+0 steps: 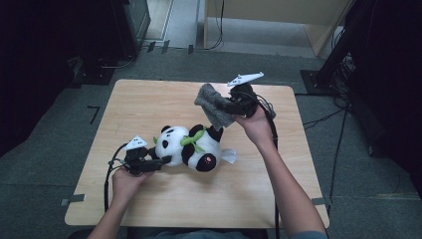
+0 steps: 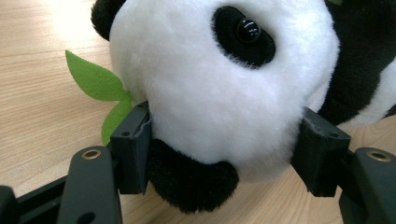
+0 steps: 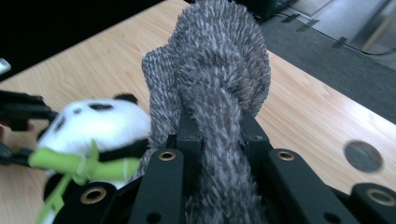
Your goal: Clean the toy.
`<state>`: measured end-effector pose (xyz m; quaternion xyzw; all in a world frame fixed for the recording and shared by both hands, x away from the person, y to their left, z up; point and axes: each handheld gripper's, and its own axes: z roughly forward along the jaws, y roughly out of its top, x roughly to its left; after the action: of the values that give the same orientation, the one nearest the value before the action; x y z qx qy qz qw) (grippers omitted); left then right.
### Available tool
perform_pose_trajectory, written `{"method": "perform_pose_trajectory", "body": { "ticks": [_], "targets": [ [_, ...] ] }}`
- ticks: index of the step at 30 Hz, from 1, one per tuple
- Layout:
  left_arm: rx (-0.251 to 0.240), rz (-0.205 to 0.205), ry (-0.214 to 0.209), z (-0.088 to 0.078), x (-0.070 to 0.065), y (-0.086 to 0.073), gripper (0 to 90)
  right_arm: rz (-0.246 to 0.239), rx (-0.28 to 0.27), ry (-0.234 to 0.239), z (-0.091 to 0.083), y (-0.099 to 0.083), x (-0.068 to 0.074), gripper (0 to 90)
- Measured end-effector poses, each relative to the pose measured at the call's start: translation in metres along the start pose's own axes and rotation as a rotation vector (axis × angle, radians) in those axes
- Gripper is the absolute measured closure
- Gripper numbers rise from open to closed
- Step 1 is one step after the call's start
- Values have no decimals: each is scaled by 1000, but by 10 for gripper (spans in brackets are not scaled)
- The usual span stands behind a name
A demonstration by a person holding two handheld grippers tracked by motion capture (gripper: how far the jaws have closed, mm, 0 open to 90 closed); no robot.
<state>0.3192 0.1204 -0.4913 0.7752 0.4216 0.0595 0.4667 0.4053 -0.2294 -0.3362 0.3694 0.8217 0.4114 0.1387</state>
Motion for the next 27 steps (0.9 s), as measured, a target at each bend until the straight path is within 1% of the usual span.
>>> {"method": "perform_pose_trajectory", "body": {
  "ticks": [3, 7, 10, 11, 14, 16, 18, 21, 24, 27],
  "targets": [
    [3, 3, 1, 0, 0, 0, 318, 11, 7, -12, -7, -11, -4, 755],
    [10, 1, 1, 0, 0, 1, 317, 15, 7, -3, -10, -26, -3, 751],
    [11, 2, 0, 0, 0, 1, 317, 18, 24, 19, -4, -38, 2, 748],
    [11, 3, 0, 0, 0, 1, 317, 12, 31, 24, -1, -42, 4, 748],
    [8, 1, -2, 0, 0, 1, 316, 24, 56, 47, 12, -51, 8, 749],
    [6, 0, -3, 0, 1, 1, 315, 31, 40, 59, 16, -56, 9, 747],
    [5, 1, -3, 0, 1, 0, 314, 54, 30, 74, 18, -58, 9, 744],
    [7, 8, 1, 0, 0, 0, 315, 81, 36, 88, 19, -63, 8, 736],
    [7, 12, 1, 0, 0, 0, 315, 77, 12, 76, 16, -71, 9, 736],
    [6, 7, 0, 0, 0, 0, 315, 90, -9, 68, 14, -80, 8, 739]
  ]
}}
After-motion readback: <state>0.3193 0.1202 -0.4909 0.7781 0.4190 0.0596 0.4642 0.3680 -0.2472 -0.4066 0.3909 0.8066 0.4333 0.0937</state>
